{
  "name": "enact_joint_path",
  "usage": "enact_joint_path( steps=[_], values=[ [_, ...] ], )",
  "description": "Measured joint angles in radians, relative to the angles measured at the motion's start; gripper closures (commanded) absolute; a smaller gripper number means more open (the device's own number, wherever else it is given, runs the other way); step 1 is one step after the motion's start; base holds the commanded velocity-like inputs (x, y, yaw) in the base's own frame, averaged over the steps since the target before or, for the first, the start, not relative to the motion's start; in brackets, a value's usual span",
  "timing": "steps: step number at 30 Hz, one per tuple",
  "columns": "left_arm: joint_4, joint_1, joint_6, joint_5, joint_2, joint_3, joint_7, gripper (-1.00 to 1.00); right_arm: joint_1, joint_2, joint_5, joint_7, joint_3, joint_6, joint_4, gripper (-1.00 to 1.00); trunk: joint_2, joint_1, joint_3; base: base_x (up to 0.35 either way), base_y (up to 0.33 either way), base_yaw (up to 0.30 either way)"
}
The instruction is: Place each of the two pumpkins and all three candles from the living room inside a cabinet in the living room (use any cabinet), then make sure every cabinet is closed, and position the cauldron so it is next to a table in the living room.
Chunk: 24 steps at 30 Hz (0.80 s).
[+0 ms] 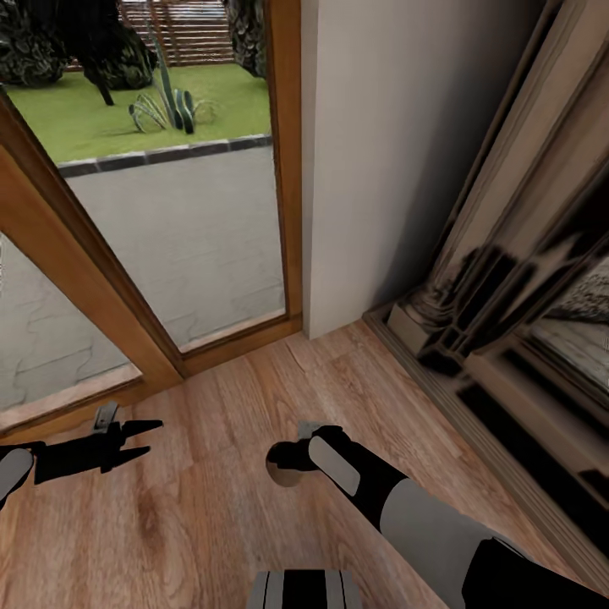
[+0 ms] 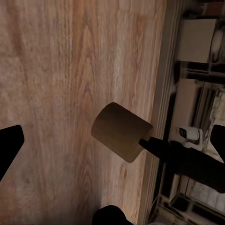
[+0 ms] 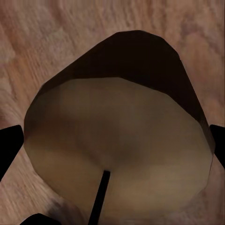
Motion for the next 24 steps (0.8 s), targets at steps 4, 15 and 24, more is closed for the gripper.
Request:
enact_joint_path(
  steps=[4,15,24],
  values=[
    [0.000,0.000,0.000,-0.001,0.000,0.000,0.008,-1.00,0.000,0.000,0.000,0.001,0.000,0.001,0.000,1.00,0.001,-0.001,0.015,-0.305,0.000,0.000],
    [0.000,0.000,0.000,-0.002,0.000,0.001,0.009,-1.00,0.000,0.000,0.001,0.003,-0.001,0.000,0.000,1.00,0.004,-0.006,0.059,-0.338,0.000,-0.049],
    [0.000,0.000,0.000,-0.002,0.000,0.001,0.010,-1.00,0.000,0.000,0.001,0.002,-0.001,0.000,0.000,1.00,0.006,-0.010,0.101,-0.338,0.000,-0.241]
  ],
)
